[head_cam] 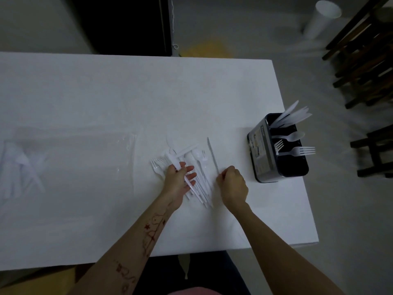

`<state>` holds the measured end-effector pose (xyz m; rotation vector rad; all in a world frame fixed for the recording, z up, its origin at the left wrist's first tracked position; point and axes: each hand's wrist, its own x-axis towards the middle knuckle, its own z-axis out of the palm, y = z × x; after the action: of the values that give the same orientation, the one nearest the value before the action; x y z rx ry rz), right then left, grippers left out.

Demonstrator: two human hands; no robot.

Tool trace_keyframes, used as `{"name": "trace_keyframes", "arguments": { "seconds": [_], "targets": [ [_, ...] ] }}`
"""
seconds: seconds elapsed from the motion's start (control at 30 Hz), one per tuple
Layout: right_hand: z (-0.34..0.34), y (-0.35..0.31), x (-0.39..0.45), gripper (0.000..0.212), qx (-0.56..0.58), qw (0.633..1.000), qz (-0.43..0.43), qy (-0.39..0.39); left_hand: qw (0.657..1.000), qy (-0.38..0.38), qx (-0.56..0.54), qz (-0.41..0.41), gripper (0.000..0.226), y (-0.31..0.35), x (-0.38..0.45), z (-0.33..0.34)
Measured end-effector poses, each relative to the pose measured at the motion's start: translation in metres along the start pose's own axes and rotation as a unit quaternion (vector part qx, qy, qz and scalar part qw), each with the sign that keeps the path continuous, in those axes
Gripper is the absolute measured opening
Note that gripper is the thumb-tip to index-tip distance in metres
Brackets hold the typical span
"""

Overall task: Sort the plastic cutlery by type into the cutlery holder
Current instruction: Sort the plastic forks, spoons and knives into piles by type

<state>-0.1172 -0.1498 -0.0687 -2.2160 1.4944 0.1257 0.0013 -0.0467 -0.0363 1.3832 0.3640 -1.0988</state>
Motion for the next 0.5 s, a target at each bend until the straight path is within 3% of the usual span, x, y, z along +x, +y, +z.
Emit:
{"name": "trace_keyframes", "arguments": {
  "seconds": [0.17, 0.3, 0.43, 0.5],
  "targets": [
    [-0.001, 0.011, -0.002, 0.012, 0.12, 0.992, -0.044, -0.006, 1.0, -0.003, 0.012, -0.004, 0.016, -0.002, 0.0, 0.002],
    [-0.011, 0.012, -0.015, 0.017, 0.221, 0.96, -0.171, 0.02, 1.0, -0.014, 0.017, -0.002, 0.024, -0.003, 0.001, 0.005],
    [-0.014, 0.006, -0.028, 0.015, 0.177, 0.928, -0.327, -0.02, 0.999, -0.023, -0.027, 0.004, 0.038, 0.002, 0.003, 0.009],
    [-0.012, 0.006, -0.029, 0.015, 0.159, 0.925, -0.344, -0.04, 0.999, -0.024, -0.038, 0.012, 0.038, 0.006, 0.004, 0.008]
  ]
}}
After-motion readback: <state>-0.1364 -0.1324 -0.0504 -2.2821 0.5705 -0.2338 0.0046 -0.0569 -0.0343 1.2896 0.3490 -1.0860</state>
